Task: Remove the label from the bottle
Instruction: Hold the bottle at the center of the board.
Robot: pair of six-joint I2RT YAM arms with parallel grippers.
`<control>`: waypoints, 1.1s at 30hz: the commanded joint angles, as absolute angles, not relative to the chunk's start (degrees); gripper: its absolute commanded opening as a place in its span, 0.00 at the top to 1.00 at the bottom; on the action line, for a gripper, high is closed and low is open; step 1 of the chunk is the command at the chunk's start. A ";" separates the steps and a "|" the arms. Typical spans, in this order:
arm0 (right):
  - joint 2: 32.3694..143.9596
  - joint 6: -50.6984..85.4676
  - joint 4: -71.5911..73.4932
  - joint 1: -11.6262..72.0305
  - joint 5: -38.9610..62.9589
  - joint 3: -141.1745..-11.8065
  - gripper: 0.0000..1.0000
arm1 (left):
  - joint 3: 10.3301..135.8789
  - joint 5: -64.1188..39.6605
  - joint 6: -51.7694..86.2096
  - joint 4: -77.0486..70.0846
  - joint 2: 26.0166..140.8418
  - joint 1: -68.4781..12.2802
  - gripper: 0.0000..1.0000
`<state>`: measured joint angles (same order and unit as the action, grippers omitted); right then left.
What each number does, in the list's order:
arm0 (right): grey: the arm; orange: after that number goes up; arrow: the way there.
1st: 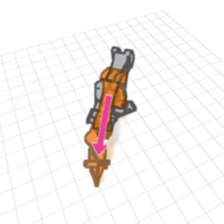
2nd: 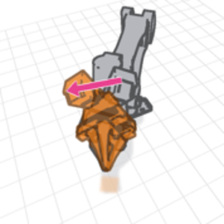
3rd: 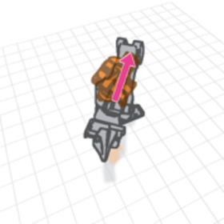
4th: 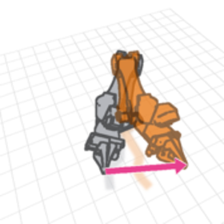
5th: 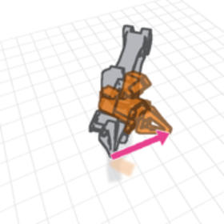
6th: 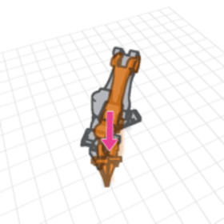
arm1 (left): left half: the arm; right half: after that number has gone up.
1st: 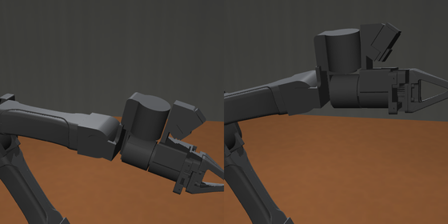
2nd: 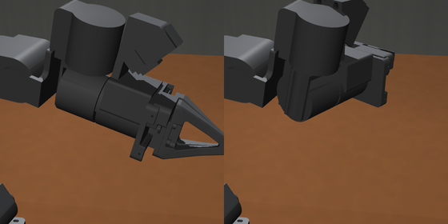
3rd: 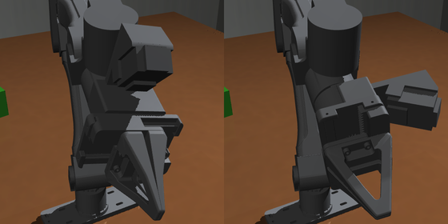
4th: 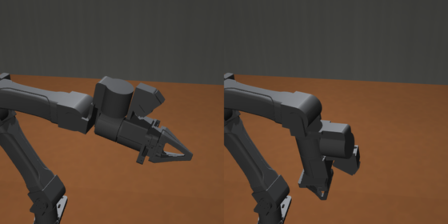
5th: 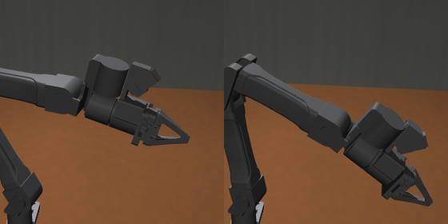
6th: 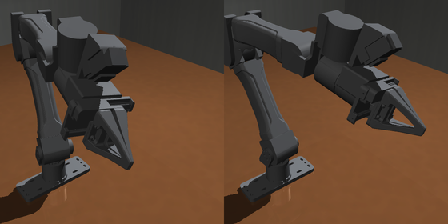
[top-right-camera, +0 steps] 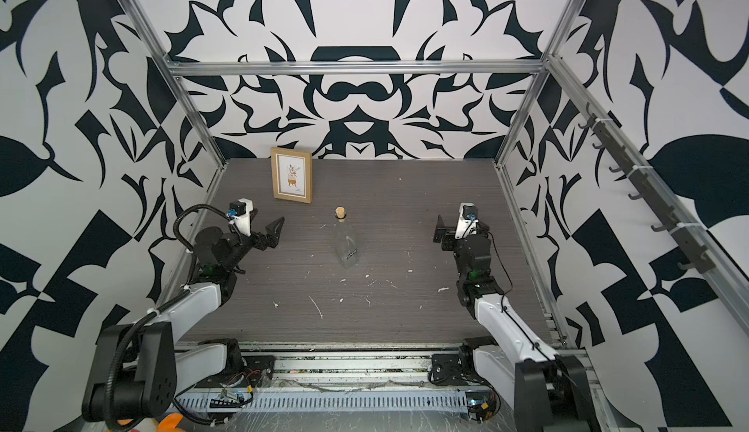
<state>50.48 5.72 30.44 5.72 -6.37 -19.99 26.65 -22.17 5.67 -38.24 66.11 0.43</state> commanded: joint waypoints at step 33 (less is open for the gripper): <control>33.75 23.37 -9.70 5.66 25.07 -39.68 0.05 | 50.46 -44.40 -8.62 2.24 65.88 -26.78 0.00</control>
